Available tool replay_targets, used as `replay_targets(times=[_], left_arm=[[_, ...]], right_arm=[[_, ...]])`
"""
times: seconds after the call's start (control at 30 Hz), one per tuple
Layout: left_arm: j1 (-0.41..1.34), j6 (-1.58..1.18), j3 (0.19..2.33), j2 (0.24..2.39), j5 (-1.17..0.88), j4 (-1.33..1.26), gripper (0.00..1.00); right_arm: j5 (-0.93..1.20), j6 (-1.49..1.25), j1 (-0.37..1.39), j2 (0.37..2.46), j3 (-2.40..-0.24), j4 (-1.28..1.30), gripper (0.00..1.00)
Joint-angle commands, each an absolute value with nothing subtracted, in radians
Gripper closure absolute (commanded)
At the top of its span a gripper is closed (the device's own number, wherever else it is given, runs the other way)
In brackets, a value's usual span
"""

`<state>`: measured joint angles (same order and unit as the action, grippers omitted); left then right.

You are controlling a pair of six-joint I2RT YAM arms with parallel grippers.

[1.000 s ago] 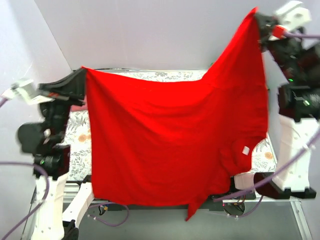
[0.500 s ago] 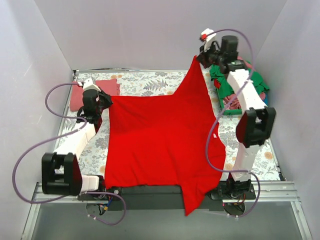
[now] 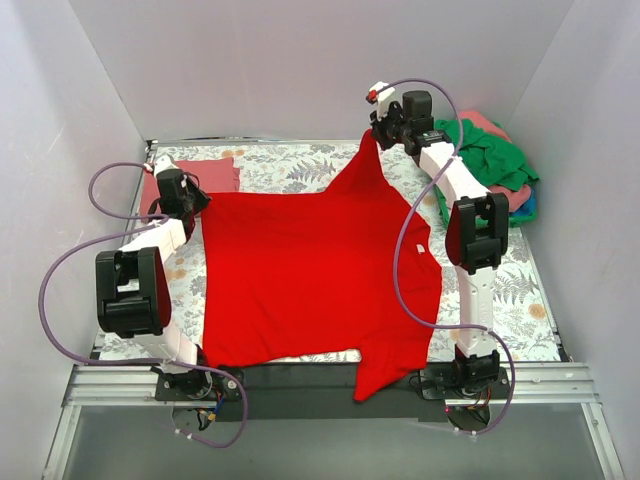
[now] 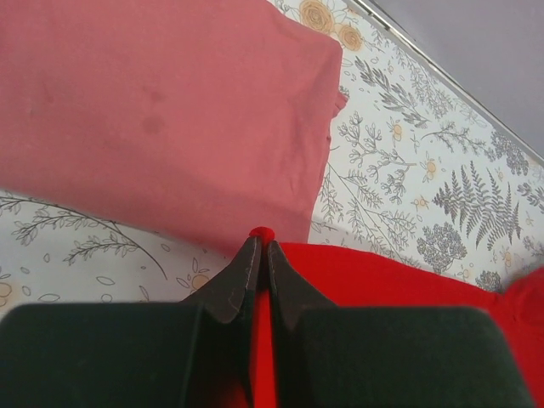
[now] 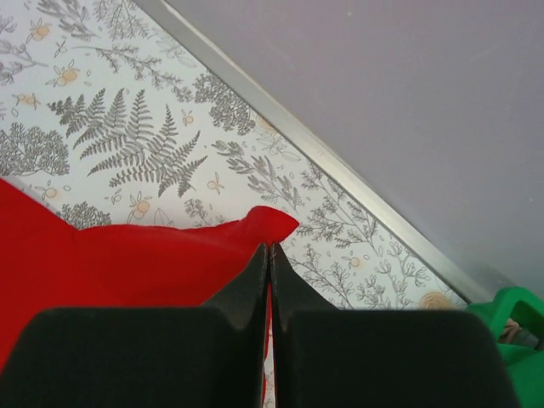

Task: Fold and stack the t-shirts
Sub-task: Flatten the tshirt out

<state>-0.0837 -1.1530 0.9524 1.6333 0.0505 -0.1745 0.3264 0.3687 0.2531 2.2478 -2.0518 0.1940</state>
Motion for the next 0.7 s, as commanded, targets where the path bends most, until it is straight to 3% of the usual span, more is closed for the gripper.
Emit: replay_targets(times=[0.0, 0.33, 0.67], left_arm=[[-0.09, -1.146, 1.005, 1.65, 0.014, -0.199, 1.0], [-0.107, -1.134, 1.049, 1.736, -0.049, -0.175, 1.0], [-0.109, -1.141, 0.997, 1.674, -0.077, -0.178, 1.0]], right_arm=[[0.325, 0.345, 0.238, 2.217, -2.091, 0.112, 0.99], [0.471, 0.293, 0.195, 2.065, -1.907, 0.114, 0.99], [0.626, 0.281, 0.164, 1.928, -1.731, 0.114, 0.99]])
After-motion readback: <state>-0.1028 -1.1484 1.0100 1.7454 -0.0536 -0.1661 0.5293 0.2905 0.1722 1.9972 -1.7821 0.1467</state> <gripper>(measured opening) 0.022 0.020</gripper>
